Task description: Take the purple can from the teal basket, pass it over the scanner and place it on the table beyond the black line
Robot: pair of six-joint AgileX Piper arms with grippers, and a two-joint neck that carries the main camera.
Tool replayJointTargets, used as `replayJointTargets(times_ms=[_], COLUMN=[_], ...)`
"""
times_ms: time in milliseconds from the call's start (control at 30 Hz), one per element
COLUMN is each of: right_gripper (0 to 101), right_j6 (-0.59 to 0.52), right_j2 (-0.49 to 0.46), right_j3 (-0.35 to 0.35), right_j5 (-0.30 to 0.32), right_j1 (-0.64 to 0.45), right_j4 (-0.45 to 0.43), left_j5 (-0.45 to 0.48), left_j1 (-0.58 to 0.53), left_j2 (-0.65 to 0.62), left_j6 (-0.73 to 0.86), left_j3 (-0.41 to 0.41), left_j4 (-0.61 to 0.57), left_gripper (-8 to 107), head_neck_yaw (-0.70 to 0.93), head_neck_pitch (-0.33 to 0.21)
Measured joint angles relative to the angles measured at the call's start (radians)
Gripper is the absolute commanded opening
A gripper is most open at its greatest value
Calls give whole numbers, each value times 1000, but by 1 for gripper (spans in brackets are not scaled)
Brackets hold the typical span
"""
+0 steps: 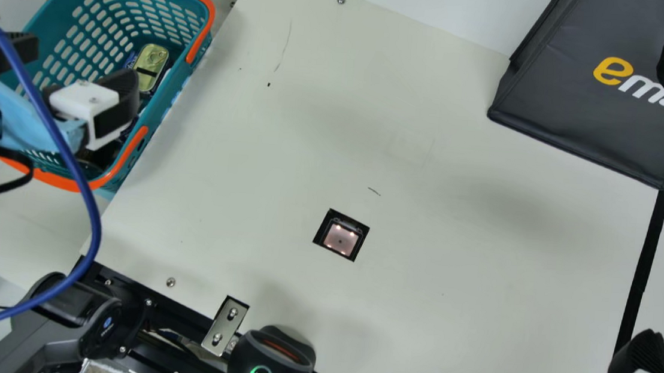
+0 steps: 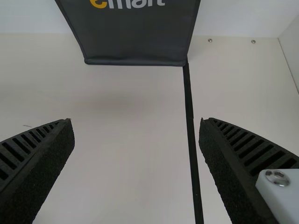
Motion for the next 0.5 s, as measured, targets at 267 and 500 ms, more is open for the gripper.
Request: replayJointTargets(times_ms=[267,500], right_gripper=[95,95], right_j6=[0,0], right_j2=[0,0], right_j3=[0,0], right_j5=[1,1], right_j1=[0,0], right_j4=[0,0], left_j5=[-56,-108], left_j1=[148,330], left_j2=[62,122], left_j6=[-10,63], left_j3=[-2,2], left_j4=[-3,-64], left_gripper=[90,90], head_neck_yaw=[0,0], head_neck_pitch=[0,0])
